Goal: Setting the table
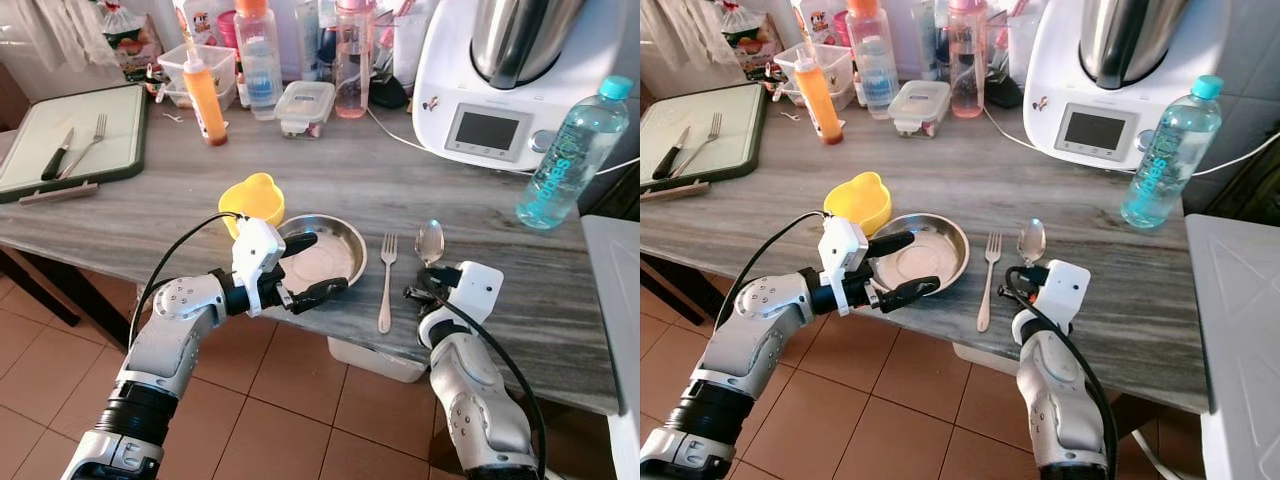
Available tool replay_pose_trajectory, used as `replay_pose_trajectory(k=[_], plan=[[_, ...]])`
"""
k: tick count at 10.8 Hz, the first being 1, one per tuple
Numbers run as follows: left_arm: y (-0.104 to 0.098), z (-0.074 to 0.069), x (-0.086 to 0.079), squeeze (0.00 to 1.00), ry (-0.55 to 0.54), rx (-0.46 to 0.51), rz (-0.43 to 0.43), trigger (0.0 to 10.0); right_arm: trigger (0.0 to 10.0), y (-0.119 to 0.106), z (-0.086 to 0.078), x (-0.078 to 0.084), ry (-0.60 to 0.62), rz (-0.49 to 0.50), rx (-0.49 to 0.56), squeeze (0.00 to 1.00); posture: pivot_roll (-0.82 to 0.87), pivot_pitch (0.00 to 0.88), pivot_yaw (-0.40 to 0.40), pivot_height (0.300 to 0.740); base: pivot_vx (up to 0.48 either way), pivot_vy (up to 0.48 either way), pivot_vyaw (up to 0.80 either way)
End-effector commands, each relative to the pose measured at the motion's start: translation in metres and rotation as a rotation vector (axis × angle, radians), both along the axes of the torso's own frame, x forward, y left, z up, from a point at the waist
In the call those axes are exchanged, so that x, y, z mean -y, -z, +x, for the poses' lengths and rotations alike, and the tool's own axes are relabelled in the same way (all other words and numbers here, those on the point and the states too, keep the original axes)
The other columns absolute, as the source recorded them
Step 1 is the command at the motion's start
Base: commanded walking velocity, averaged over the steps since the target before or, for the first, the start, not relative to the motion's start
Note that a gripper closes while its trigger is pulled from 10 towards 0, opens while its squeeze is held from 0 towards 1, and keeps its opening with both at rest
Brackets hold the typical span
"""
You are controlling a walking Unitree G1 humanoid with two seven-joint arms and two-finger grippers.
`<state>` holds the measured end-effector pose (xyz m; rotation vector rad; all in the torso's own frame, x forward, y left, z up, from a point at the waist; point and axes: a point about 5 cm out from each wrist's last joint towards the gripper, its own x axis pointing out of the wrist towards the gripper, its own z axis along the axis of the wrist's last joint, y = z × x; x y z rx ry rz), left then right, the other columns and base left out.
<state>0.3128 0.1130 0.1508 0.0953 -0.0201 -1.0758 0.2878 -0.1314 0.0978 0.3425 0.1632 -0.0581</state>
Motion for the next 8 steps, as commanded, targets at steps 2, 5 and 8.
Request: replay_pose_trajectory(k=[2,5,8], plan=[[-0.0068,0.0005,0.0029,0.00,0.014,0.033,0.017,10.0,10.0,0.0255,-0.0146,-0.0208,-0.039,0.079,-0.146,0.00,0.02,0.104,0.068,0.740,0.000,0.000,0.00],[-0.0062,0.0010,0.0036,0.00,0.017,0.032,0.024,10.0,10.0,0.0272,-0.0160,-0.0190,-0.027,0.073,-0.169,0.95,0.01,0.104,0.072,0.740,0.000,0.000,0.00],[-0.0056,0.0010,0.0035,0.00,0.017,0.033,0.029,10.0,10.0,0.0279,-0.0178,-0.0171,-0.010,0.061,-0.184,1.00,0.01,0.104,0.072,0.740,0.000,0.000,0.00]])
